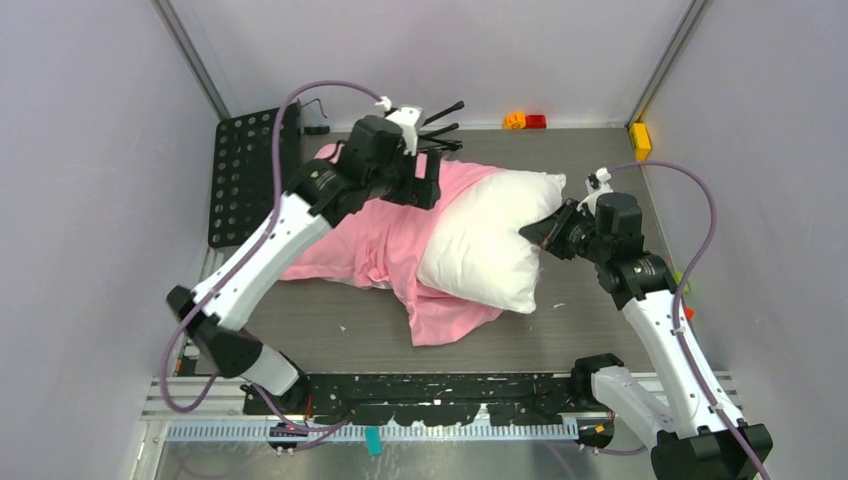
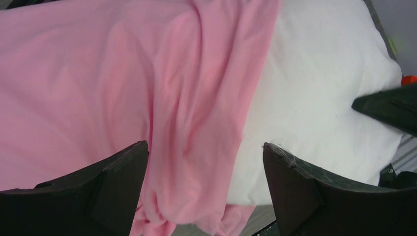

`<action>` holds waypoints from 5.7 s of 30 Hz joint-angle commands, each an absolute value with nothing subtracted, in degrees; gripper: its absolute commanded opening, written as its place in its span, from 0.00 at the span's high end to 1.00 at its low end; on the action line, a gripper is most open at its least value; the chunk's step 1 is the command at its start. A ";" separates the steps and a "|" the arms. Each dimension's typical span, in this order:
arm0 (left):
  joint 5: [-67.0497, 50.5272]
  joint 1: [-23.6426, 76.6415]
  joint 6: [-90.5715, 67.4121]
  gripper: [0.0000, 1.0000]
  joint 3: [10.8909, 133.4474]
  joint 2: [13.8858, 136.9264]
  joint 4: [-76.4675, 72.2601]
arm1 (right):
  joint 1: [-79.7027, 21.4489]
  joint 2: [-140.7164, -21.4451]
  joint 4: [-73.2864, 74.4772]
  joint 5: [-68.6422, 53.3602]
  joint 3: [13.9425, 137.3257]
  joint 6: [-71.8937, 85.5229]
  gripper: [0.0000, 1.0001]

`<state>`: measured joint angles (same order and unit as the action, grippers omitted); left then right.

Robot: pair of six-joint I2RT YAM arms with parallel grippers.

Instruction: Remove the pillowcase from the pillow

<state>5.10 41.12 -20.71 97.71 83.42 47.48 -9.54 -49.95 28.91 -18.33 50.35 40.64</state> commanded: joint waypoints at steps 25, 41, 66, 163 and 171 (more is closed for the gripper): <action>-6.86 41.96 -13.18 0.37 138.90 125.62 58.79 | -9.84 -41.79 29.12 -23.37 48.08 35.68 1.00; 11.47 21.45 -18.36 0.64 104.85 107.41 47.79 | -9.84 -21.15 37.61 3.45 48.65 32.01 1.00; 2.56 39.22 -25.56 0.00 93.08 74.06 46.41 | -9.83 -36.44 23.50 -18.82 43.62 40.01 1.00; 9.36 39.19 -38.55 0.44 54.32 56.23 40.48 | -55.34 -77.36 38.29 20.86 62.88 16.41 0.67; -3.89 39.20 -39.94 0.36 62.23 47.72 47.90 | -55.36 -70.39 32.45 16.36 68.13 19.70 1.00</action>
<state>3.36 39.29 -39.11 55.94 51.81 43.24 -55.35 -72.93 39.31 18.04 62.43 17.17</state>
